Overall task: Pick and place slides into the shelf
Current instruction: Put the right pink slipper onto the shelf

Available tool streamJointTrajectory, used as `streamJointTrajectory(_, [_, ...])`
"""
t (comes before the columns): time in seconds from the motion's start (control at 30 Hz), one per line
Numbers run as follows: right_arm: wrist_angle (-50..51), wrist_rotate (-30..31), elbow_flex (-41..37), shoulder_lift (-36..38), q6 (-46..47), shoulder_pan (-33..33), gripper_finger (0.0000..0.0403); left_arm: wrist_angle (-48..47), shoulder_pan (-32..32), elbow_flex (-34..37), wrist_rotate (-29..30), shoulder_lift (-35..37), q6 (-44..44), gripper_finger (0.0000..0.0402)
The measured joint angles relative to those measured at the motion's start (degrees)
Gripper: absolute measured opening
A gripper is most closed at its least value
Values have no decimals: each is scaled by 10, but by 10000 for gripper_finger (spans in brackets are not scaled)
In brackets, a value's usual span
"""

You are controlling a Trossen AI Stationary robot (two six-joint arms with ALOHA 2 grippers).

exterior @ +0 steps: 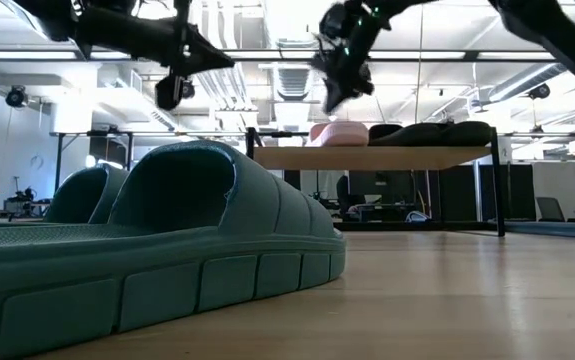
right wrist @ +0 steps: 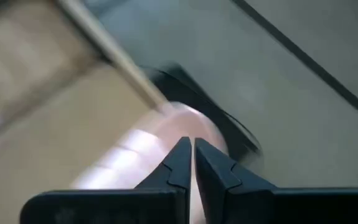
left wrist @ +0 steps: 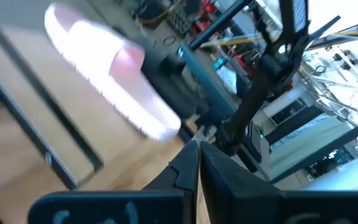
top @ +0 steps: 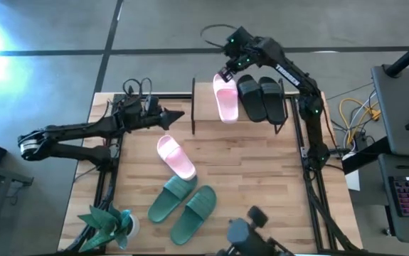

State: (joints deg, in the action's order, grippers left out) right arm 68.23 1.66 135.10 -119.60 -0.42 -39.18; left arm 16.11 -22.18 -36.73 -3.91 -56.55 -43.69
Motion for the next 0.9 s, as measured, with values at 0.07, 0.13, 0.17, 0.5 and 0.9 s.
streamJointTrajectory(0.07, [-21, -25, 0, 0, -15, 13, 13, 2, -13, -9, -7, 5, 13, 0])
streamJointTrajectory(0.13, [-26, -37, 0, -12, -46, 27, 13, 1, -25, -16, -20, 7, 20, 0])
streamJointTrajectory(0.17, [-26, -46, -1, -20, -69, 34, 13, -1, -31, -18, -30, 7, 21, 0])
streamJointTrajectory(0.5, [-28, -20, -2, -77, -180, 72, 13, -11, -52, -14, -63, 5, 21, 0])
streamJointTrajectory(0.9, [19, -22, 1, -111, -152, 48, 13, -21, -52, -14, -67, 5, 21, 0])
